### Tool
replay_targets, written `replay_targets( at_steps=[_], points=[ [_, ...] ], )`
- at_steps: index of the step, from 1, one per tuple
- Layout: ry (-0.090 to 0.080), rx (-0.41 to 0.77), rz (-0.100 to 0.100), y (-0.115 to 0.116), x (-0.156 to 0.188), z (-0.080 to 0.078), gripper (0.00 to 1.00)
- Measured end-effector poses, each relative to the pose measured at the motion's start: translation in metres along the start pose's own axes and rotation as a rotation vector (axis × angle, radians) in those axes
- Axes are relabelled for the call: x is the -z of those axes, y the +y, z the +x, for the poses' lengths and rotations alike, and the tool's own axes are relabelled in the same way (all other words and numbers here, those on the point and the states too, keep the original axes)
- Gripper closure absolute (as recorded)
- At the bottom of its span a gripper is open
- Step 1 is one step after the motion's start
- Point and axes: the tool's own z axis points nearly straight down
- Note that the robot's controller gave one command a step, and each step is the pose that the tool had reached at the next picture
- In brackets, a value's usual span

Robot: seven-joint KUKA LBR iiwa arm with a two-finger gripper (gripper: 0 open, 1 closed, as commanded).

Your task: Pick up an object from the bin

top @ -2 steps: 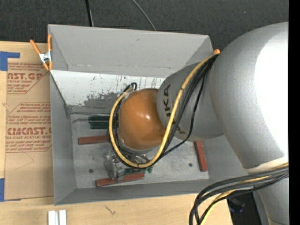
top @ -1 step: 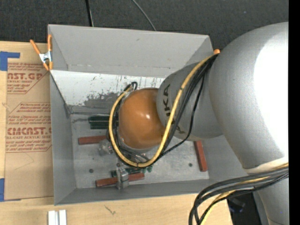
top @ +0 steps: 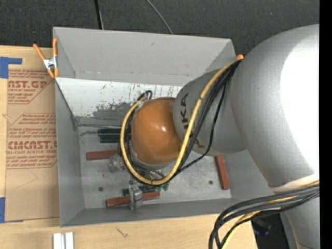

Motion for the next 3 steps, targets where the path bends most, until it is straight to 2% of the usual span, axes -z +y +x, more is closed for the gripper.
replay_targets(
  at_steps=[1, 2, 3],
  points=[
    [0.006, 0.268, 0.001, -0.004, -0.012, 0.009, 1.0],
    [0.006, 0.267, 0.001, -0.004, -0.012, 0.008, 1.0],
    [0.011, 0.297, -0.001, 0.0, 0.048, -0.001, 1.0]
  ],
)
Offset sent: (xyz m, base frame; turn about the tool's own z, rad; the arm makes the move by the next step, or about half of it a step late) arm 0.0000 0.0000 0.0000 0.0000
